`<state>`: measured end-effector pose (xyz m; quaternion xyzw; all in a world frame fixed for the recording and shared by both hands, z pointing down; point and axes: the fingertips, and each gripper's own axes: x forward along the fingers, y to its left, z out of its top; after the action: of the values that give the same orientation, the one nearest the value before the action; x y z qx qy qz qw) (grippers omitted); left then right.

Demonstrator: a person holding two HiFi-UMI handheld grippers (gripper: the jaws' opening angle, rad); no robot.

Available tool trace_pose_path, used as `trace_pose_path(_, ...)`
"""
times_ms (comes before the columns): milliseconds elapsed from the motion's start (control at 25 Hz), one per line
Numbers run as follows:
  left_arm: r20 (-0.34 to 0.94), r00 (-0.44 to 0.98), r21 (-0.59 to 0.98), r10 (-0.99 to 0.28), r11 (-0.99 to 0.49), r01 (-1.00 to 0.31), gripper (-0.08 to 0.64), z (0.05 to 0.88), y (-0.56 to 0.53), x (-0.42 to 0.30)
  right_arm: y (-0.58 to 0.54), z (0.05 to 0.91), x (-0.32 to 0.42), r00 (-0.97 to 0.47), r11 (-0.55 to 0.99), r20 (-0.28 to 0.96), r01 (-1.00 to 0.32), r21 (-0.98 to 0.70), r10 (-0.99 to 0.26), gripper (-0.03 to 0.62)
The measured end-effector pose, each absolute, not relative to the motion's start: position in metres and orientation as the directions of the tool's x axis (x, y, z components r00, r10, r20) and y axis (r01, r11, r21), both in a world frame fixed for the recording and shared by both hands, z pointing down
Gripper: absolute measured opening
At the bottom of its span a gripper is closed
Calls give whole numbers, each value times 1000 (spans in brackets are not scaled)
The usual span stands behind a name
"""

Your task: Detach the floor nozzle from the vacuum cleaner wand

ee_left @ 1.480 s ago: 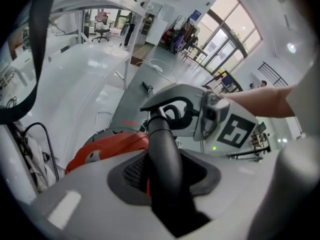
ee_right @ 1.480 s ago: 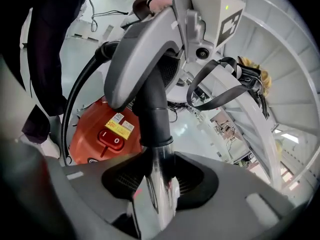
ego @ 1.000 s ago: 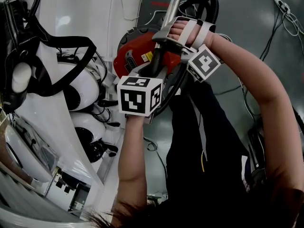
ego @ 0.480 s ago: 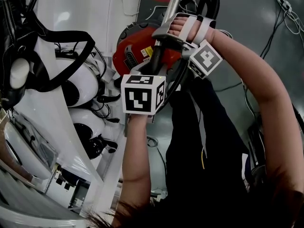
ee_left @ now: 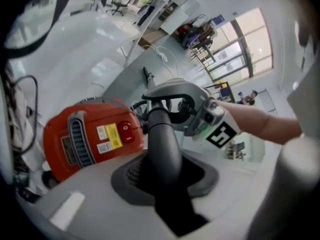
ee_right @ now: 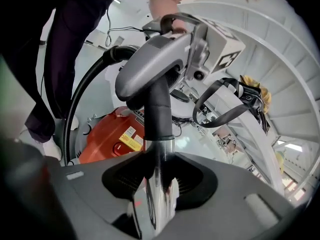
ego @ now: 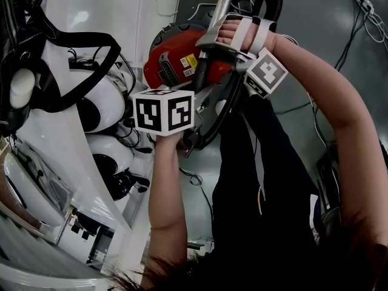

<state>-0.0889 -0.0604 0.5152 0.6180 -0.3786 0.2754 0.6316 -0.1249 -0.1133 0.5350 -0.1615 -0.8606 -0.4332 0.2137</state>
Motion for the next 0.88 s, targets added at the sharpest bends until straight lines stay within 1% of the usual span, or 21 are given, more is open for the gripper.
trace_pose_path(80,767,631,641,-115,123,-757,110,513,-56,-86,-110,535,-125,-858,570,503,464,678,100,164)
trace_pose_path(160,787,604,616,-126,106,-781,109,513,-55,-90,-107,536,-128,-854,579,509,469,667,106,166)
trace_pose_path(280,859,494,503,-133,47,-863,107,516,-53,-97,-106,536,-131,-835,599,536,495,629,127,167)
trace_pose_path(400,926,359,357,-118,-40,-933,101,522,-48,-101,-104,540,-130,-791,610,588,554,567,171,170)
trace_pose_path(480,959,262,250,-110,-111,-962,98,524,-45,-104,-102,543,-128,-746,613,632,605,508,212,170)
trace_pose_path(560,971,215,198,-105,-152,-968,97,525,-43,-105,-100,544,-127,-706,605,664,647,464,246,172)
trace_pose_path(640,964,246,231,-100,-138,-963,95,523,-40,-103,-97,541,-126,-706,583,659,658,477,258,166)
trace_pose_path(760,935,347,340,-77,-90,-936,95,520,-35,-99,-93,539,-124,-747,563,617,629,536,247,163)
trace_pose_path(880,871,489,490,-39,3,-872,92,519,-27,-93,-90,540,-126,-789,562,575,582,588,216,161)
